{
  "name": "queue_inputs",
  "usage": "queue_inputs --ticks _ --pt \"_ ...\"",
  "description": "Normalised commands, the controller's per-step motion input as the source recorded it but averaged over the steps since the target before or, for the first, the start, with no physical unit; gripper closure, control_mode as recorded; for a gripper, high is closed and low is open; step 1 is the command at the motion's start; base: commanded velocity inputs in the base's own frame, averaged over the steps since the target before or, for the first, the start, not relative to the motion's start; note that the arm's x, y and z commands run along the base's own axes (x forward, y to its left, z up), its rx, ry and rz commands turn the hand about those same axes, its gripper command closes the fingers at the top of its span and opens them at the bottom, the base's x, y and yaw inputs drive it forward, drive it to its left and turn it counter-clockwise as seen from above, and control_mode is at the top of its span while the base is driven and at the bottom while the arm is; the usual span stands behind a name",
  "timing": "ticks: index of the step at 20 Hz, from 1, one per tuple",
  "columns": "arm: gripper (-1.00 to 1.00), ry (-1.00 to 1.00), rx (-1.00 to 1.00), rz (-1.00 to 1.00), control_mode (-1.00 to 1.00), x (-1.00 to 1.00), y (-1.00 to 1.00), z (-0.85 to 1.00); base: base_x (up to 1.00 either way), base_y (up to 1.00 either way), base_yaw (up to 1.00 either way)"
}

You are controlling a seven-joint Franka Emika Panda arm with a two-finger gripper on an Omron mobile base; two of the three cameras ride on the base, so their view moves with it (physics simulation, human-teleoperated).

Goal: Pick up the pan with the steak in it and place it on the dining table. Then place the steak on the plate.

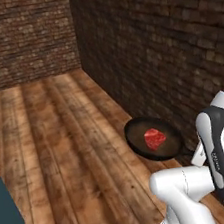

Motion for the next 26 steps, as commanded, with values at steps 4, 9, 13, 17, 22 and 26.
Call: queue_inputs --ticks 4,9,13,17,22,26 --pt "1.00 0.00 0.00 0.00 1.00 0.00 0.00 0.00 1.00 0.00 0.00" --pt "1.00 0.00 0.00 0.00 1.00 0.00 0.00 0.00 1.00 0.00 0.00" --pt "1.00 0.00 0.00 0.00 1.00 0.00 0.00 0.00 1.00 0.01 0.00" --pt "1.00 0.00 0.00 0.00 1.00 0.00 0.00 0.00 1.00 0.00 0.00" --pt "1.00 0.00 0.00 0.00 1.00 0.00 0.00 0.00 1.00 0.00 0.00" --pt "1.00 0.00 0.00 0.00 1.00 0.00 0.00 0.00 1.00 0.01 0.00"
